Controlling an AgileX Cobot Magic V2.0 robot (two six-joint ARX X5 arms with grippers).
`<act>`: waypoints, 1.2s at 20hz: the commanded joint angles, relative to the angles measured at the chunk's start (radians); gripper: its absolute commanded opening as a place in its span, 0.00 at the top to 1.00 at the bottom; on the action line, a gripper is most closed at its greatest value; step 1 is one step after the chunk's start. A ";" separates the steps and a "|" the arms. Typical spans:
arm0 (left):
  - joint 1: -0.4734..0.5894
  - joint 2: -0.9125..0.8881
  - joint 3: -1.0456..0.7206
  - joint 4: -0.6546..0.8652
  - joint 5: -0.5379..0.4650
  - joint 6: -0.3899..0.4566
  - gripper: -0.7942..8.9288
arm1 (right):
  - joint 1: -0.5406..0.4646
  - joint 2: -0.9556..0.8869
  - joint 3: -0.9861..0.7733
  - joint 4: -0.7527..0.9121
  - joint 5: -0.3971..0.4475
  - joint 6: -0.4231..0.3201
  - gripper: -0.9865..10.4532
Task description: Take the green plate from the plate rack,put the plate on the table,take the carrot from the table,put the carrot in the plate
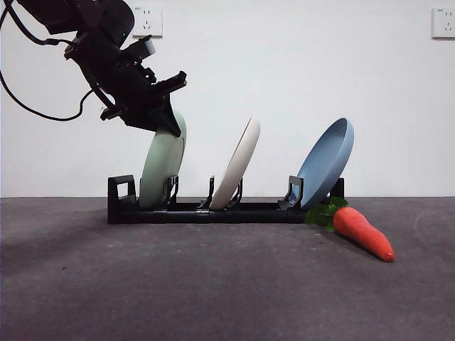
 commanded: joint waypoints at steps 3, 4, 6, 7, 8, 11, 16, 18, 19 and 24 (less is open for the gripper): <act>-0.004 -0.053 -0.004 -0.025 0.016 -0.016 0.93 | 0.002 -0.001 0.004 0.004 0.000 0.006 0.37; -0.004 -0.071 -0.004 -0.028 0.016 -0.016 0.93 | 0.002 -0.001 0.004 0.003 0.000 0.006 0.37; -0.005 -0.124 -0.004 -0.047 0.014 -0.016 0.93 | 0.002 -0.001 0.004 0.004 0.000 0.006 0.37; -0.005 -0.157 -0.004 -0.063 0.012 -0.016 0.93 | 0.002 -0.001 0.004 0.004 0.000 0.006 0.37; -0.005 -0.187 -0.004 -0.081 0.012 -0.016 0.93 | 0.002 -0.001 0.004 0.004 -0.001 0.006 0.37; -0.018 -0.306 -0.004 -0.214 0.012 0.012 0.93 | 0.002 -0.001 0.004 0.003 0.000 0.006 0.37; -0.205 -0.447 -0.004 -0.515 -0.224 0.215 0.92 | 0.002 -0.001 0.004 0.004 -0.001 0.006 0.37; -0.328 -0.451 -0.005 -0.600 -0.338 0.249 0.92 | 0.002 -0.001 0.004 0.004 -0.001 0.006 0.37; -0.392 -0.448 -0.012 -0.623 -0.392 0.260 0.92 | 0.002 -0.001 0.004 0.004 -0.001 0.006 0.37; -0.634 -0.407 -0.148 -0.586 -0.658 0.263 0.92 | 0.002 -0.001 0.004 0.005 -0.002 0.006 0.37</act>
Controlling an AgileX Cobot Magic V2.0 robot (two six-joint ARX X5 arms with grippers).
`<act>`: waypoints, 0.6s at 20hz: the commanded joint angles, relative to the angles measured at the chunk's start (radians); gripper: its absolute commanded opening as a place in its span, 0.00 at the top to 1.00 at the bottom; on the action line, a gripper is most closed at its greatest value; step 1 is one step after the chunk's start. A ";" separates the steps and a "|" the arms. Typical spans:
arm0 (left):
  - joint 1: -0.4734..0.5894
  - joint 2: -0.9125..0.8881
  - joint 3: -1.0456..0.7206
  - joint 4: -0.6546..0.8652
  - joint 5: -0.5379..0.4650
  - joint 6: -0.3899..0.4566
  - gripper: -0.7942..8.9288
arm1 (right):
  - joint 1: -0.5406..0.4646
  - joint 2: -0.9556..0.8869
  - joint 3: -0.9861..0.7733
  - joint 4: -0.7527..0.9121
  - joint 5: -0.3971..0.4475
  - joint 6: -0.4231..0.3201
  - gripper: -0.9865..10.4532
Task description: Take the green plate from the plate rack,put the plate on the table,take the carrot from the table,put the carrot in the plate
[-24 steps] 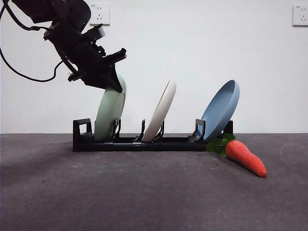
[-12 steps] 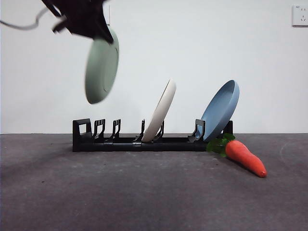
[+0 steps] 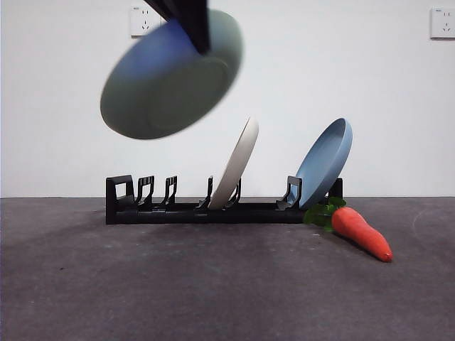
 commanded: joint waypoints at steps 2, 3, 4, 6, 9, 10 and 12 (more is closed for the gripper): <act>-0.073 0.056 -0.120 0.074 -0.069 0.022 0.92 | 0.002 -0.001 0.004 0.005 -0.002 0.005 0.37; -0.100 0.077 -0.154 0.112 -0.103 0.048 0.92 | 0.002 -0.002 0.004 0.005 -0.002 0.005 0.37; -0.130 0.100 -0.187 0.153 -0.148 0.073 0.92 | 0.002 -0.002 0.004 0.004 -0.002 0.005 0.37; -0.175 0.152 -0.230 0.230 -0.188 0.098 0.92 | 0.002 -0.001 0.004 0.005 -0.001 0.005 0.37; -0.206 0.244 -0.246 0.301 -0.196 0.117 0.92 | 0.002 -0.001 0.004 0.005 -0.001 0.005 0.37; -0.214 0.276 -0.246 0.312 -0.218 0.121 0.92 | 0.002 -0.001 0.004 0.005 -0.001 0.005 0.37; -0.227 0.335 -0.246 0.330 -0.249 0.121 0.92 | 0.002 -0.001 0.004 0.005 -0.001 0.005 0.37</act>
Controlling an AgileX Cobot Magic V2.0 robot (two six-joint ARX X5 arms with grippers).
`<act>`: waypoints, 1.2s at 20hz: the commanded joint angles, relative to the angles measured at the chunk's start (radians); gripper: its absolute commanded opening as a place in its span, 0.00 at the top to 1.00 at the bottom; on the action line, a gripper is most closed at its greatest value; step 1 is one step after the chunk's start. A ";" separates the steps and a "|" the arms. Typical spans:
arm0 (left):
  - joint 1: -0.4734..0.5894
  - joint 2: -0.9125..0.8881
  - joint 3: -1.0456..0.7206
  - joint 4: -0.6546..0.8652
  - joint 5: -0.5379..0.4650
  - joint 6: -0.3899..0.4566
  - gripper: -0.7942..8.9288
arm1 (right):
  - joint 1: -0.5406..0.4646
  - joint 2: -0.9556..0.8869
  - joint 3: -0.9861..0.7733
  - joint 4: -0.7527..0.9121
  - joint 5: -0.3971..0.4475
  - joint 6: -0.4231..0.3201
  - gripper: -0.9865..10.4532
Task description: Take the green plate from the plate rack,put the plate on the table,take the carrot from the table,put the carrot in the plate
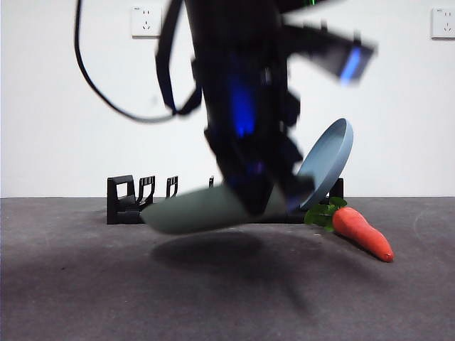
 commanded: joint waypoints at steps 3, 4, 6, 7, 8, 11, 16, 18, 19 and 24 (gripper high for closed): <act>-0.020 0.108 -0.006 0.034 -0.037 0.008 0.92 | 0.002 -0.001 0.004 0.006 -0.001 0.003 0.37; -0.023 0.123 -0.006 0.039 -0.037 -0.001 0.92 | 0.002 -0.001 0.004 0.006 -0.001 0.003 0.37; -0.027 0.132 -0.006 0.047 -0.021 -0.034 0.92 | 0.002 -0.001 0.004 0.006 0.000 0.003 0.37; -0.033 0.132 -0.006 0.052 0.006 -0.054 0.90 | 0.002 -0.001 0.004 0.006 0.000 0.003 0.37; -0.037 0.131 -0.006 0.053 0.018 -0.070 0.81 | 0.002 -0.001 0.004 0.007 0.000 0.003 0.37; -0.039 0.128 -0.006 0.030 0.020 -0.099 0.52 | 0.002 0.000 0.004 0.013 0.000 0.003 0.37; -0.052 0.070 -0.005 -0.010 0.021 -0.130 0.52 | 0.002 0.021 0.004 0.019 0.005 0.003 0.37; -0.063 -0.002 -0.003 -0.050 0.023 -0.161 0.52 | 0.002 0.047 0.004 0.050 0.005 0.003 0.37; -0.072 -0.054 -0.003 -0.073 0.023 -0.184 0.52 | 0.002 0.068 0.004 0.078 0.004 0.004 0.37; -0.114 -0.332 -0.003 -0.109 0.095 -0.298 0.52 | 0.003 0.227 0.004 0.215 -0.001 0.015 0.37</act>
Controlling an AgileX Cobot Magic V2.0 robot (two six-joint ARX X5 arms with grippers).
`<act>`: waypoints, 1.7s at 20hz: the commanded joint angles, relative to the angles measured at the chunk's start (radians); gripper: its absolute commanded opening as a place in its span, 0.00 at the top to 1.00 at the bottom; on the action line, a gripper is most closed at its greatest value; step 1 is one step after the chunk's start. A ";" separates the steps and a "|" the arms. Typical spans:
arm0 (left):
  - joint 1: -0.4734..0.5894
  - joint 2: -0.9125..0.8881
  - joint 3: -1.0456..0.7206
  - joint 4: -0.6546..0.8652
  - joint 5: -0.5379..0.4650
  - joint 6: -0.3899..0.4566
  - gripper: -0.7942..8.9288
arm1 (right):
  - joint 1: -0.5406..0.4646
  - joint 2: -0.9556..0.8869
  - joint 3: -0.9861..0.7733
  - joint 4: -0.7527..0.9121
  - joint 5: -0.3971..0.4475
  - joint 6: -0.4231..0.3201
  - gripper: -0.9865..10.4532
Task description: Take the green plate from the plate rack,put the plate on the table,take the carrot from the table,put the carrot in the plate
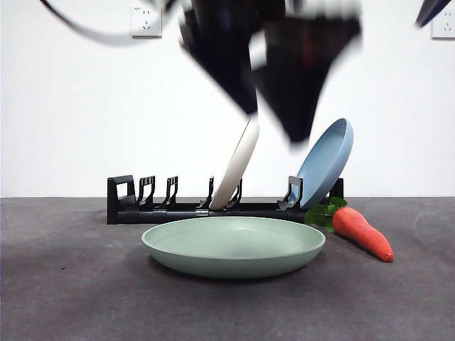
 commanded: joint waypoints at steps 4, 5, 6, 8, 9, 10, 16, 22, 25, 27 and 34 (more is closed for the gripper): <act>-0.013 -0.281 -0.003 0.004 0.133 -0.163 0.52 | 0.032 0.246 0.003 0.195 0.005 0.034 0.37; -0.013 -0.322 -0.003 0.005 0.135 -0.170 0.52 | 0.044 0.297 0.003 0.248 0.007 0.038 0.37; -0.013 -0.359 -0.003 0.005 0.135 -0.180 0.52 | 0.058 0.347 0.003 0.299 0.015 0.047 0.37; -0.013 -0.418 -0.003 0.003 0.135 -0.185 0.52 | 0.095 0.443 0.003 0.385 0.088 0.051 0.37; -0.013 -0.442 -0.003 0.003 0.135 -0.189 0.52 | 0.112 0.490 0.003 0.422 0.126 0.050 0.37; -0.013 -0.460 -0.003 0.003 0.136 -0.196 0.52 | 0.125 0.534 0.003 0.458 0.145 0.050 0.37; -0.013 -0.496 -0.003 -0.071 0.136 -0.231 0.53 | 0.170 0.742 0.003 0.667 0.270 0.051 0.45; -0.013 -0.496 -0.003 -0.101 0.130 -0.236 0.53 | 0.174 0.829 0.003 0.728 0.317 0.058 0.62; -0.013 -0.496 -0.003 -0.101 0.130 -0.235 0.53 | 0.177 0.829 0.003 0.731 0.319 0.058 0.82; -0.013 -0.496 -0.003 -0.101 0.126 -0.232 0.53 | 0.178 0.829 0.003 0.729 0.318 0.058 0.92; -0.012 -0.496 -0.003 -0.153 0.013 -0.231 0.53 | 0.314 0.600 0.003 0.717 0.313 0.081 0.92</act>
